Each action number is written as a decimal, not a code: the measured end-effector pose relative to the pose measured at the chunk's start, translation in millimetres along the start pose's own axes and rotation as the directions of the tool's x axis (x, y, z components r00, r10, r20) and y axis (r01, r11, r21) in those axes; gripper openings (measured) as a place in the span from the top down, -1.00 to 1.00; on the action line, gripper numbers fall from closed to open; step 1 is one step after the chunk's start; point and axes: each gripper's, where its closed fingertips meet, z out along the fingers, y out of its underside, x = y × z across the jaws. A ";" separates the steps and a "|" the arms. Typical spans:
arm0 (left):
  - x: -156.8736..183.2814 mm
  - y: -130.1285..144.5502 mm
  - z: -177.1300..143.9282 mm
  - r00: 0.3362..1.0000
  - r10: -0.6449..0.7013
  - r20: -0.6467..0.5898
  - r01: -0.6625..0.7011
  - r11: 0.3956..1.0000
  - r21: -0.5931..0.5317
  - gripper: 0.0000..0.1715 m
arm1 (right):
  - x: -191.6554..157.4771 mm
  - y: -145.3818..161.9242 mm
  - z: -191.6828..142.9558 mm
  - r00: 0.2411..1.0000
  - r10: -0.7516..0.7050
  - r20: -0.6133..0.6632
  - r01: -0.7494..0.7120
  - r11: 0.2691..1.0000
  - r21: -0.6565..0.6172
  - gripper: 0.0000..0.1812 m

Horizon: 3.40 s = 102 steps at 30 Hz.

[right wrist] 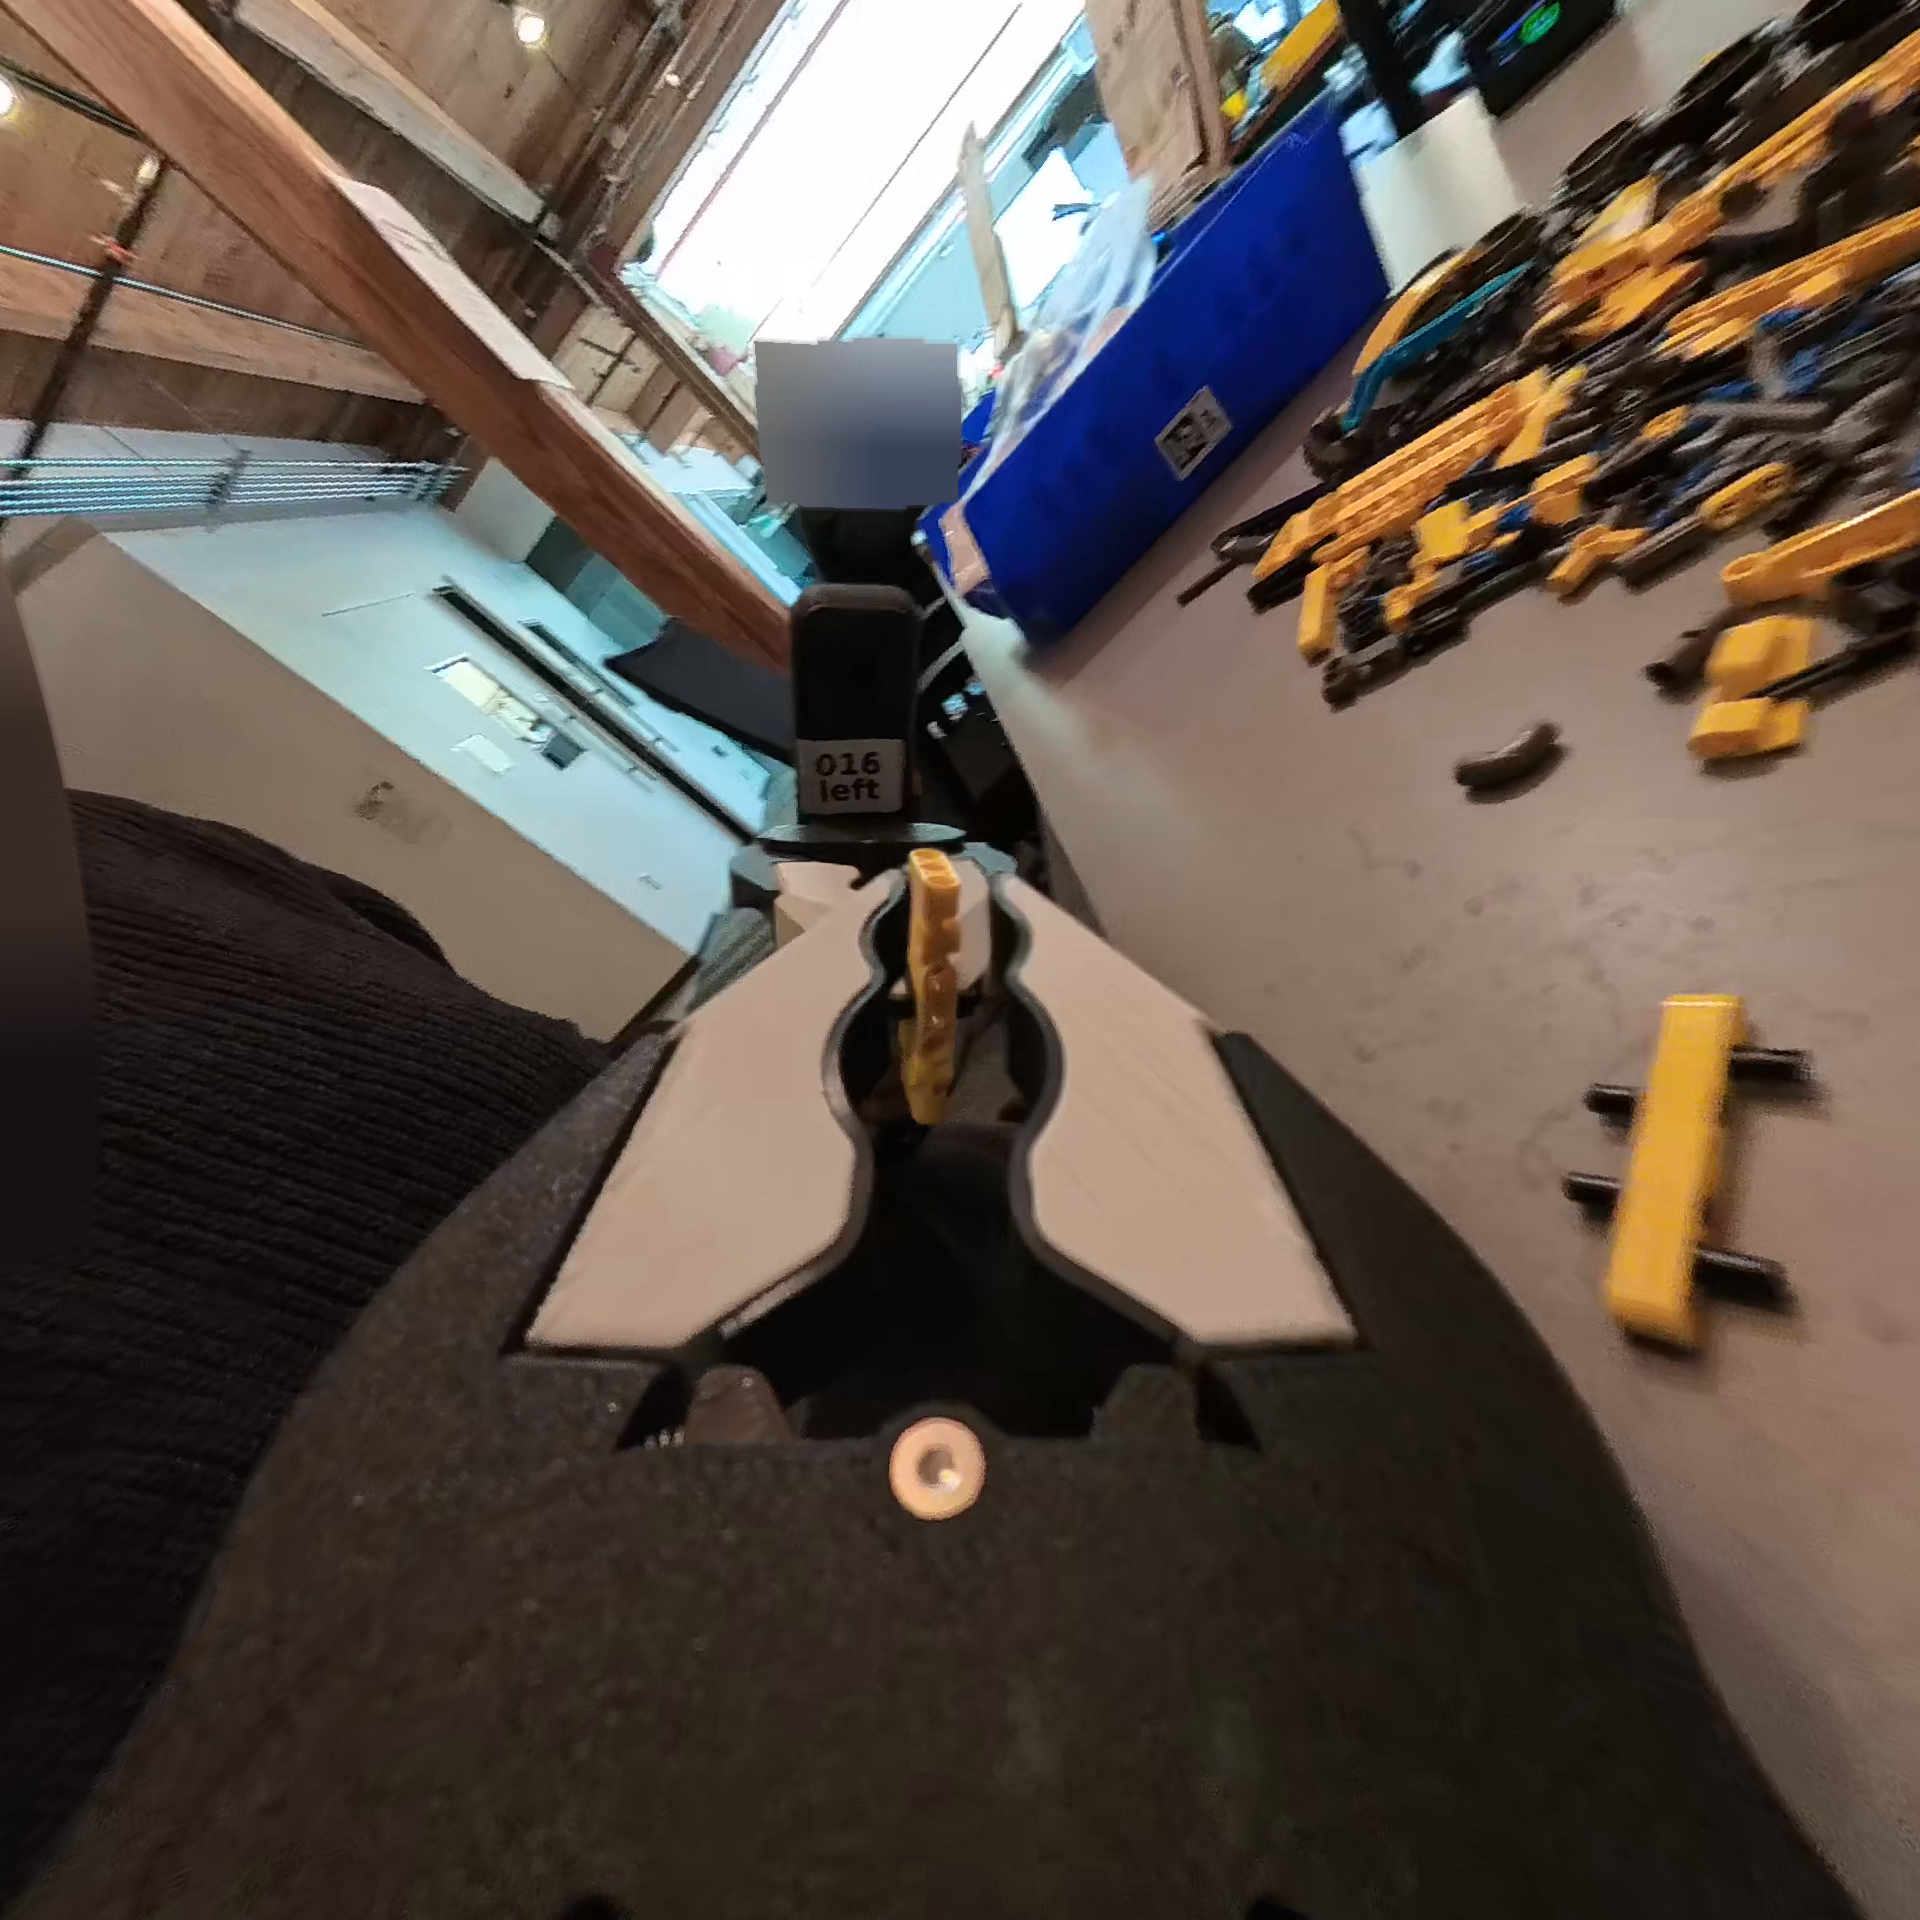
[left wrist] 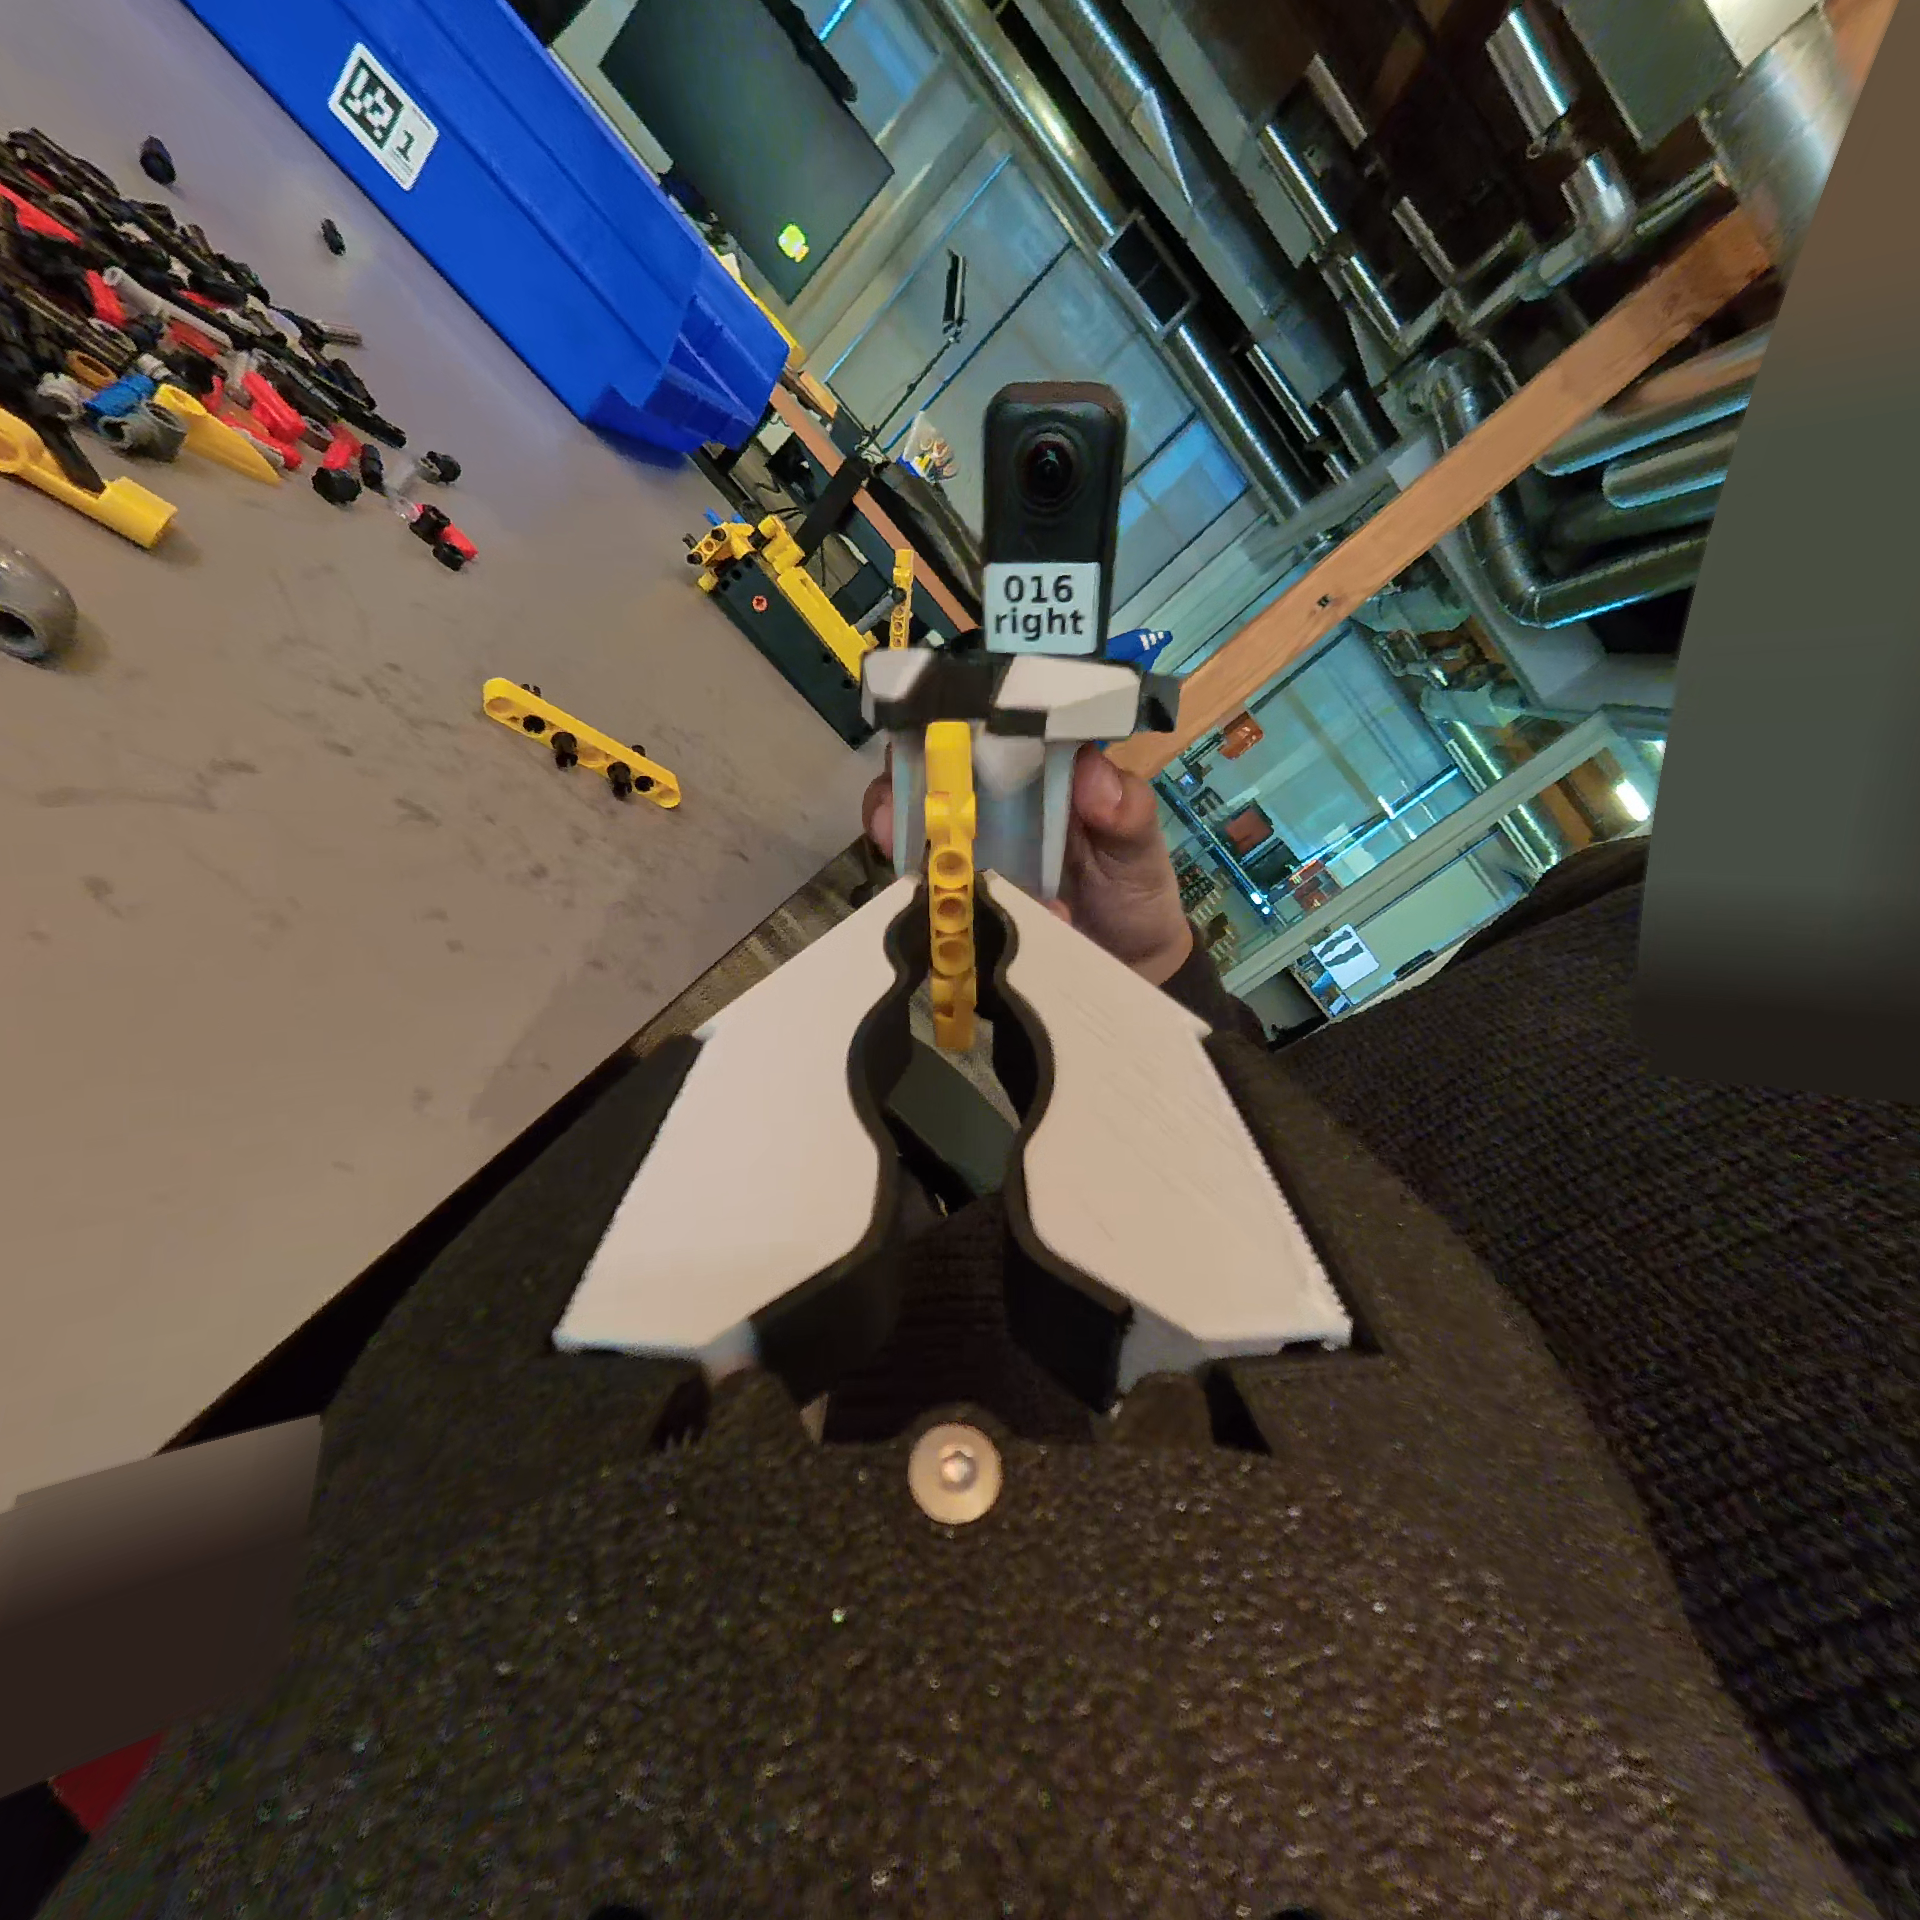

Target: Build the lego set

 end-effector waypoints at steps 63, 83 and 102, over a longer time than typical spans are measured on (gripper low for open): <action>-30.8 -36.8 -13.5 0.982 -0.187 -0.010 0.184 0.952 0.247 0.85 | 24.8 -8.2 21.7 0.743 -0.529 -0.410 0.490 0.848 -0.205 0.92; -28.8 -43.9 -18.9 0.984 -0.176 -0.041 0.180 0.942 0.284 0.88 | 14.8 -5.2 25.4 0.719 -0.595 -0.359 0.554 0.803 -0.221 0.87; -20.2 -33.2 -9.7 0.996 -0.091 -0.007 0.091 0.975 0.201 0.88 | 11.1 6.3 12.6 0.997 -0.054 -0.051 0.048 0.993 -0.111 0.91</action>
